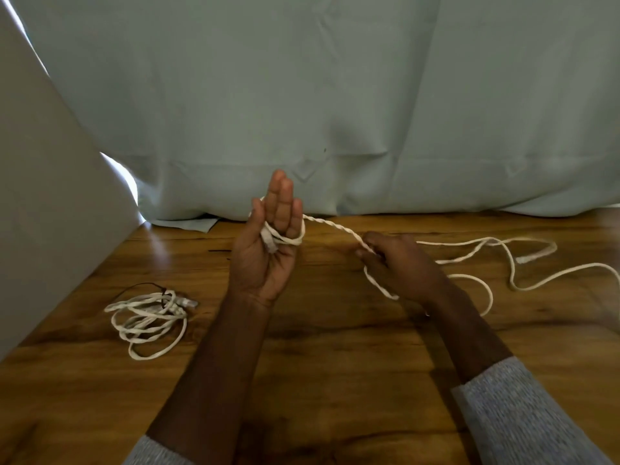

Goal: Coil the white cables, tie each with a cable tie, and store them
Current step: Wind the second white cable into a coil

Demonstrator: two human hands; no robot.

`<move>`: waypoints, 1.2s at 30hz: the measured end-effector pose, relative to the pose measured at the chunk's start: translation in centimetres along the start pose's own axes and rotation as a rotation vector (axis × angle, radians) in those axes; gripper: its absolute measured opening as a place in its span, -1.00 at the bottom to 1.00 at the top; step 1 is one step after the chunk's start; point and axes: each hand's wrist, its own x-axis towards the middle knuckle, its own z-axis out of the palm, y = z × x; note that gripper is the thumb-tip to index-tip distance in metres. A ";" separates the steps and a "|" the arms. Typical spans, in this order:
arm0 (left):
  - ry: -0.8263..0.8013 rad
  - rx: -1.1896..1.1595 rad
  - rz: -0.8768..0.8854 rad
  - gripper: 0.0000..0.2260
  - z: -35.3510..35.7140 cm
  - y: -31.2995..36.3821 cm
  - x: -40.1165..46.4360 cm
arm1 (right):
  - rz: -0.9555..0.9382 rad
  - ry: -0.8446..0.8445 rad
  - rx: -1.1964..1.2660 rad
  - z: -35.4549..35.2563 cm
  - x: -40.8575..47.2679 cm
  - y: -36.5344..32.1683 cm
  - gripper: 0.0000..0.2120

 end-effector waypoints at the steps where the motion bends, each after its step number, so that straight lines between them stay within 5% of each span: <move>1: 0.041 0.069 0.033 -0.54 0.2 0.4 0.1 | 0.003 -0.003 0.040 -0.2 -0.1 0.2 -0.80; 6: 0.285 0.648 0.020 -0.69 -0.3 -0.8 -0.3 | -0.070 -0.191 -0.124 -0.2 0.0 -0.8 -0.81; 11: 0.131 1.022 -0.322 -0.64 -1.2 -1.1 -1.2 | 0.079 -0.067 0.019 0.4 -0.5 -0.5 -0.71; 17: 0.153 1.019 -0.549 -0.50 -1.8 -1.5 -1.4 | 0.210 0.031 0.207 -1.0 -0.3 -0.7 -0.04; 19: 0.192 0.974 -0.559 -0.50 -2.1 -1.8 -1.5 | 0.208 0.061 0.515 -2.2 0.0 -0.4 -0.11; 22: 0.261 0.939 -0.539 -0.50 -2.3 -2.4 -1.3 | 0.322 0.248 1.162 -3.2 0.3 1.7 -0.49; 23: 0.286 0.929 -0.536 -0.49 -2.3 -2.7 -1.2 | 0.369 0.322 1.181 -3.0 0.2 2.1 -0.62; 26: 0.370 1.023 -0.540 -0.51 -2.1 -3.6 -1.4 | 0.403 0.545 0.702 -2.4 0.0 2.3 -0.83; 31: 0.465 1.450 -0.544 -0.62 -2.1 -4.4 -1.8 | 0.136 0.996 0.973 -6.4 0.2 -0.2 -0.97; 33: 0.485 1.488 -0.515 -0.64 -2.3 -4.6 -1.8 | -0.005 0.913 1.224 -8.7 -0.8 -1.1 -0.94; 36: 0.513 1.608 -0.441 -0.62 -2.7 -4.8 -1.6 | -0.164 0.536 1.442 -11.0 -2.4 0.0 -0.51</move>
